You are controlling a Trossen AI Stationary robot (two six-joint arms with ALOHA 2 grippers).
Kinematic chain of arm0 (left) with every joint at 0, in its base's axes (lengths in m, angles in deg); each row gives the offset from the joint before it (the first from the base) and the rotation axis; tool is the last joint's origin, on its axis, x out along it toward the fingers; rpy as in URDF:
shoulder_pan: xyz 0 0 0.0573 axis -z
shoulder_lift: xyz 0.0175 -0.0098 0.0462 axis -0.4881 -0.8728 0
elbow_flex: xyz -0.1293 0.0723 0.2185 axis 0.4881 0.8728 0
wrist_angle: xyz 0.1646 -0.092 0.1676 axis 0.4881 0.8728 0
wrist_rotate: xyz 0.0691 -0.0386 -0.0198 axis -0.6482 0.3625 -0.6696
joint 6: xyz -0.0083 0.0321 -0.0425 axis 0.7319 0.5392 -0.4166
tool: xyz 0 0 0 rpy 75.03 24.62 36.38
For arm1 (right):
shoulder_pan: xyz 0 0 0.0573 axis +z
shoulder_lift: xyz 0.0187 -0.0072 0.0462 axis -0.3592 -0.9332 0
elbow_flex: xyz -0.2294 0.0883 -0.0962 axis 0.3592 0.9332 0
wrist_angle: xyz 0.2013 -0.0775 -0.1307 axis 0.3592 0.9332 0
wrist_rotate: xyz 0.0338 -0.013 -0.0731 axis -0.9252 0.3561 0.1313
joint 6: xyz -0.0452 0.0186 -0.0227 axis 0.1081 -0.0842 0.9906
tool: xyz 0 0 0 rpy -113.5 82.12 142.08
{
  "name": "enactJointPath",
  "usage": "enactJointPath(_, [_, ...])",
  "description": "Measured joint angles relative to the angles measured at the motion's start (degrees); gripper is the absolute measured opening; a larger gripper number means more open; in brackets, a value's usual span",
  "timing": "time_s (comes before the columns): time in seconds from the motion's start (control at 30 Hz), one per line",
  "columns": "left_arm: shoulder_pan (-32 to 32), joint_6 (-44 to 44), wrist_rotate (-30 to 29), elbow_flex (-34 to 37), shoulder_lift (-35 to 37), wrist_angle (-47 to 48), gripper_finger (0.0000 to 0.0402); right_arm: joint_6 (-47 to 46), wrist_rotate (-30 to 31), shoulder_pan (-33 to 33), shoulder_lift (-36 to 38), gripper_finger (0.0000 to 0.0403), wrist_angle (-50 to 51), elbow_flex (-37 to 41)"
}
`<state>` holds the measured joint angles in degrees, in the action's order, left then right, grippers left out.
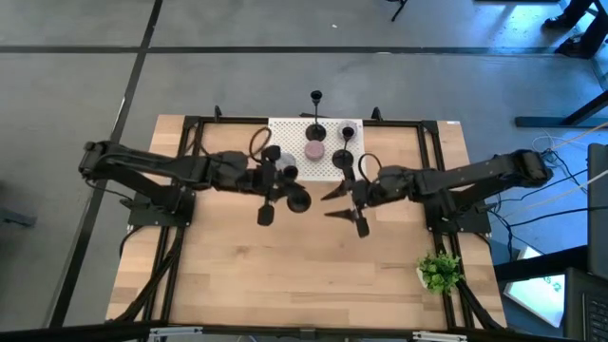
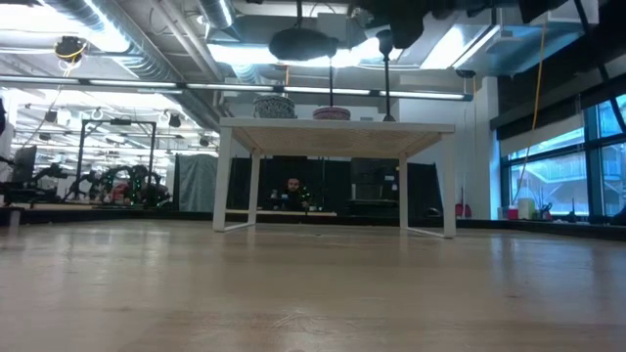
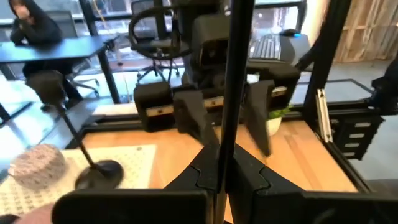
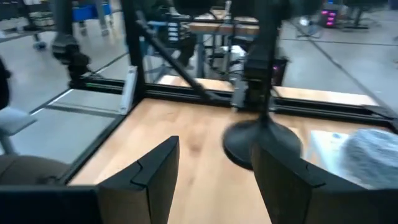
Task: Pick & Place candle stick holders
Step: Put the black candle holder on the shelf
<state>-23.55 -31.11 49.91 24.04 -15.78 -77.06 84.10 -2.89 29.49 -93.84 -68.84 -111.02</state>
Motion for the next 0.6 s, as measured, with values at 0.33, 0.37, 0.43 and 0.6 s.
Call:
enactJointPath(0.33, [-7.7,1.8,7.4,0.0,2.5,3.0,0.0008,1.1,-7.4,-7.2,1.7,0.0201,0.7,0.0])
enactJointPath(0.37, [-8.8,1.8,8.5,0.0,2.5,3.0,0.0008,1.1,-7.9,-7.7,1.9,0.0201,0.6,0.0])
enactJointPath(0.43, [-11.0,1.6,11.4,0.0,2.5,2.9,0.0008,0.7,-8.4,-8.8,2.7,0.0201,0.8,0.0])
enactJointPath(0.6, [-15.9,0.5,16.1,0.0,3.2,3.6,0.0008,-2.3,-8.4,-10.3,5.5,0.0201,3.2,0.0])
